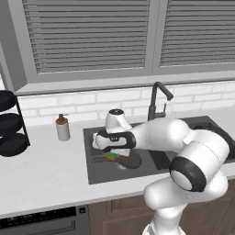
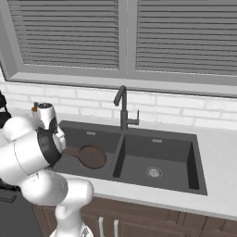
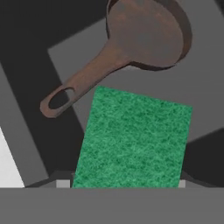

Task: Pick the pan and sponge and place them into the sink. Then turn on the water.

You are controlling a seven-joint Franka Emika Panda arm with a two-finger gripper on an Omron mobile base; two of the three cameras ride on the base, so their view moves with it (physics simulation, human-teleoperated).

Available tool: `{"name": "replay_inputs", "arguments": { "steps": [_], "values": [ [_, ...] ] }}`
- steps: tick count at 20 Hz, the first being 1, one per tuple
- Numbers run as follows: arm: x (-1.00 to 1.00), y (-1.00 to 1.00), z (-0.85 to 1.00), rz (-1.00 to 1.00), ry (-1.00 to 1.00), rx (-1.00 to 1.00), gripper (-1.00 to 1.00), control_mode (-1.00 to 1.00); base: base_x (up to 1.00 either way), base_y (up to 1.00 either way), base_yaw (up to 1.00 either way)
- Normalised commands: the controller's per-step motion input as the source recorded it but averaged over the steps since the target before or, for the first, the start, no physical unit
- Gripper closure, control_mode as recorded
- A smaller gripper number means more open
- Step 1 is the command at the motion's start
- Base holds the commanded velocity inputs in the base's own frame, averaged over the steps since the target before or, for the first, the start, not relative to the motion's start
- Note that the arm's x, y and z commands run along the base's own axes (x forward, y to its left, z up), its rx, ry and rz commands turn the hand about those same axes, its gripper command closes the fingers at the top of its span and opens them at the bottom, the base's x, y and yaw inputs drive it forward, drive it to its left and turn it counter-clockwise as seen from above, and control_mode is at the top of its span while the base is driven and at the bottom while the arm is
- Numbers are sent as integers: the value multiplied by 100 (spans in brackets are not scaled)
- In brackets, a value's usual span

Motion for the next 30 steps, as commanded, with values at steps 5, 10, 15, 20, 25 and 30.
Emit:
{"name": "replay_inputs", "arguments": {
  "steps": [5,10,15,20,25,30],
  "values": [
    [11,-54,0,-1,0,0,100,-100,0,0,0],
    [34,-15,-10,-1,3,0,100,-100,0,0,0],
    [39,-10,-23,0,9,0,100,-100,0,0,0],
    [38,0,-27,-1,8,0,100,-100,0,0,0],
    [40,0,-29,-1,7,0,100,-100,0,0,0],
    [41,0,-30,0,4,-1,100,-100,0,0,0]
  ]
}}
